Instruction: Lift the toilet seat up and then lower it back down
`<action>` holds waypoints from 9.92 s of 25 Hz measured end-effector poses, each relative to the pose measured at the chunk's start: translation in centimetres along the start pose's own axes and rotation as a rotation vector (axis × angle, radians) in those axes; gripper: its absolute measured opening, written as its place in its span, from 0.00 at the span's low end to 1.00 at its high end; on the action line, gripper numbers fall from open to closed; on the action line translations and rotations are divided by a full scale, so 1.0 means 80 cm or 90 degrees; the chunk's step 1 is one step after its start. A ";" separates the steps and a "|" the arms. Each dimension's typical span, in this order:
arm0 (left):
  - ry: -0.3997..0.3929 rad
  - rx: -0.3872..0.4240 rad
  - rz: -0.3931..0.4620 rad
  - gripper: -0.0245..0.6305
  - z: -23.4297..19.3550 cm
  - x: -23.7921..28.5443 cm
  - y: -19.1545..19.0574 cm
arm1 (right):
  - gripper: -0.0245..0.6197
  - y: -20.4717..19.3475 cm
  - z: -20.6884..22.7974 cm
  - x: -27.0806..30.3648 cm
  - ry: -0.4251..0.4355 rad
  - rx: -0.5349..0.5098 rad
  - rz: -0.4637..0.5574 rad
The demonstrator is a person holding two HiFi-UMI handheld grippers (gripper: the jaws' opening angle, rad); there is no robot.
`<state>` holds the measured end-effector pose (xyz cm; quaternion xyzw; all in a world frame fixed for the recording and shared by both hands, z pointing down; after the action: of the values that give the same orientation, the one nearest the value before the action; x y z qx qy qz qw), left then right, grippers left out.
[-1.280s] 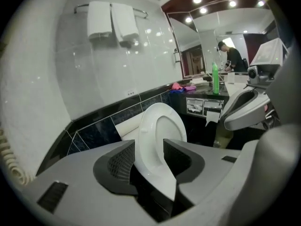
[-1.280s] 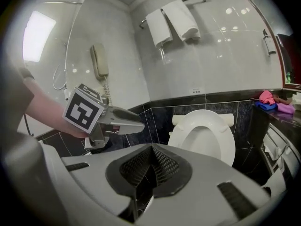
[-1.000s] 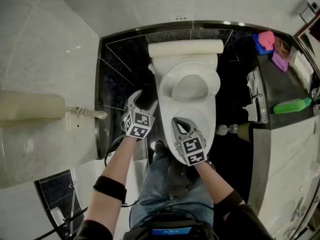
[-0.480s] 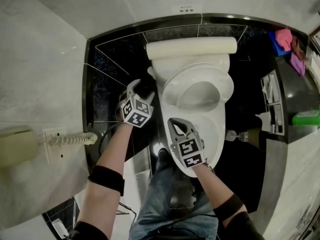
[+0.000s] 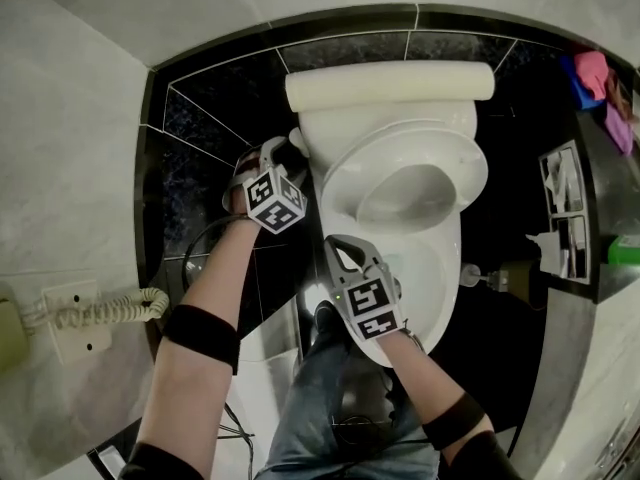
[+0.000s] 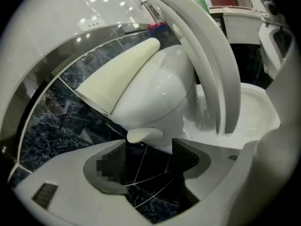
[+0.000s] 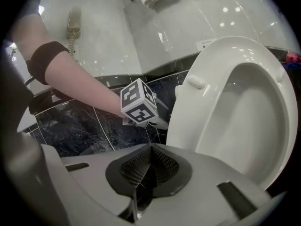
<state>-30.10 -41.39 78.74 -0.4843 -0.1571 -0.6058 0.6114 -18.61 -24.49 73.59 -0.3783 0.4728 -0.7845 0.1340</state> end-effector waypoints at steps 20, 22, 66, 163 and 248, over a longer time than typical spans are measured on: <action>-0.056 0.174 -0.044 0.45 -0.002 0.058 0.002 | 0.04 -0.029 0.007 0.028 0.004 0.040 -0.009; -0.063 0.168 -0.028 0.44 -0.002 0.053 0.007 | 0.04 -0.032 0.005 0.030 0.005 0.043 -0.011; 0.009 0.119 -0.072 0.41 0.011 -0.002 0.007 | 0.04 -0.019 -0.009 -0.043 -0.002 0.021 -0.014; 0.041 -0.538 0.200 0.05 0.355 -0.633 0.189 | 0.04 0.008 -0.051 -0.594 -0.135 -0.010 -0.073; 0.036 -0.540 0.198 0.05 0.358 -0.625 0.184 | 0.04 0.018 -0.056 -0.583 -0.126 -0.006 -0.067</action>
<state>-16.46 7.43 47.67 -0.6931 0.1962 -0.5307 0.4466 9.58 4.12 49.39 -0.4785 0.4405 -0.7472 0.1368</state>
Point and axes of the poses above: the fingertips, and each gripper's own axes: x forward along the fingers, z to its right, y out of its top, the point moved 6 cm from there along -x, backward along the fingers
